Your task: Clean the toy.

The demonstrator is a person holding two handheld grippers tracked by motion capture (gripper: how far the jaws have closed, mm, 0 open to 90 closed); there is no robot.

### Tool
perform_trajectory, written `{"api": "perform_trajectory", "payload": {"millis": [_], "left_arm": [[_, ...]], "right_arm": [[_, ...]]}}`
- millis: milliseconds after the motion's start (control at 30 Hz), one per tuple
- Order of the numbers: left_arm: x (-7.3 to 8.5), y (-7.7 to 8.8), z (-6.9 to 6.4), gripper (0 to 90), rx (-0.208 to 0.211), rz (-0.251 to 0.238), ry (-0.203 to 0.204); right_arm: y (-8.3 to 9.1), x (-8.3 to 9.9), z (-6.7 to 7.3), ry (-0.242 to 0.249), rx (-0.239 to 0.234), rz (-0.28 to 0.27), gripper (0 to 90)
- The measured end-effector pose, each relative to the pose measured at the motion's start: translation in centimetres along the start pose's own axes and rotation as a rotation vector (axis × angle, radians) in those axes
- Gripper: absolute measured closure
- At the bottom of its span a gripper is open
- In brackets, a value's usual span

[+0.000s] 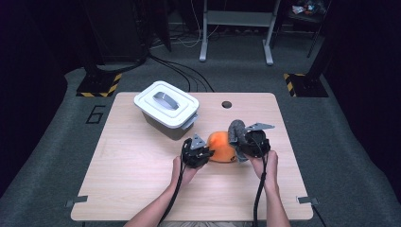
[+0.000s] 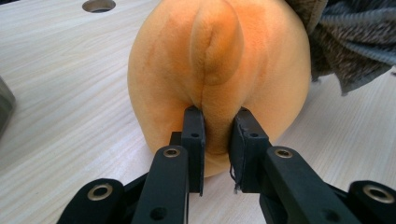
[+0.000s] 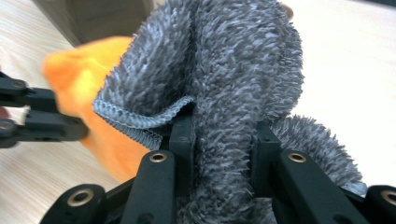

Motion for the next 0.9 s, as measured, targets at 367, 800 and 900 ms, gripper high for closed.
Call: {"api": "perform_trajectory", "payload": {"millis": [367, 800, 900], "left_arm": [[0.0, 0.0, 0.0, 77.2, 0.004, 0.0, -0.003], [0.2, 0.1, 0.0, 77.2, 0.002, -0.001, -0.002], [0.2, 0.1, 0.0, 77.1, 0.0, 0.001, -0.006]], "right_arm": [[-1.3, 2.2, -3.2, -0.098, 0.039, 0.049, 68.3], [-4.9, 5.9, -5.1, -0.178, 0.067, 0.169, 68.2], [-4.8, 5.8, -5.2, -0.176, 0.069, 0.169, 68.2]]}}
Point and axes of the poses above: each handheld gripper's, and its own axes: y roughly backward along the jaws, x roughly out of its underside, z roughly to its left, the point moved 10 cm from there along -y, roughly forward along the jaws, and after that the axes turned 11 degrees about -y, right-handed, at the moved point
